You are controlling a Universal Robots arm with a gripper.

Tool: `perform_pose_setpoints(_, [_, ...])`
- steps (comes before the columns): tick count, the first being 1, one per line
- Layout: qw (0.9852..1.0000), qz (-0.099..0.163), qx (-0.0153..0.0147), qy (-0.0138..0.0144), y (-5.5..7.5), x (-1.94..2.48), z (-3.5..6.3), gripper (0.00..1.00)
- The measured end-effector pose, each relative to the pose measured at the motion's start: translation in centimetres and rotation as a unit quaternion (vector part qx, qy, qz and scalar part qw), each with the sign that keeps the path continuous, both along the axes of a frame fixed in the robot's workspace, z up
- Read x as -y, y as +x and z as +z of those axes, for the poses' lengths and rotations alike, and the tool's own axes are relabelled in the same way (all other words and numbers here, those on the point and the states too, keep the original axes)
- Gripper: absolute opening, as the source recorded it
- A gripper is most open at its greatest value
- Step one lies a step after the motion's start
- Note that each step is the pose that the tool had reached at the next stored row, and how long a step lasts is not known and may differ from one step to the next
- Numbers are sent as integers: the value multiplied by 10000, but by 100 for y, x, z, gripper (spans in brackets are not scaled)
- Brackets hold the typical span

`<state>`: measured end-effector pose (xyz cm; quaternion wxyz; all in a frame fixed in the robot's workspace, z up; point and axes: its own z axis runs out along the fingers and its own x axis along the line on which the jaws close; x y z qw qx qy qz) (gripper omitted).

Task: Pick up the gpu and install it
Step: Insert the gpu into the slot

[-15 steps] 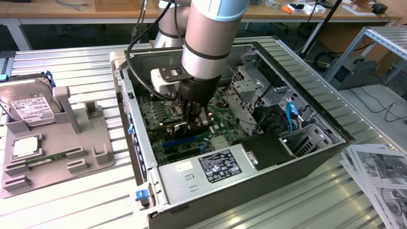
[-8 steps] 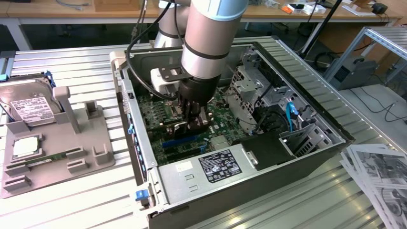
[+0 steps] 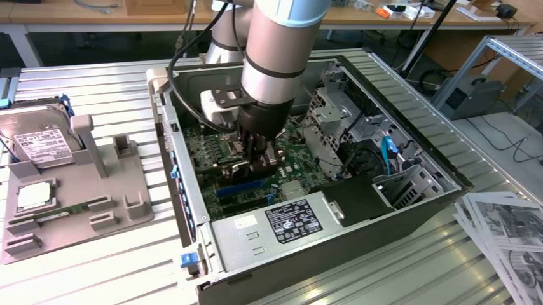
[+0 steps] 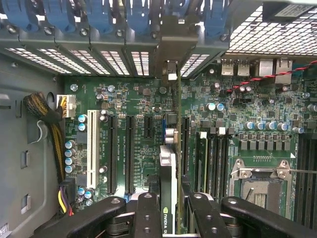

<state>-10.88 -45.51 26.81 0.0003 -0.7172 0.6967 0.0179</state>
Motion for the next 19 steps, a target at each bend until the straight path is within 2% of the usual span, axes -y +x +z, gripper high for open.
perform_pose_setpoints(19, [9999,-108,0,1,0,-6,-1,27])
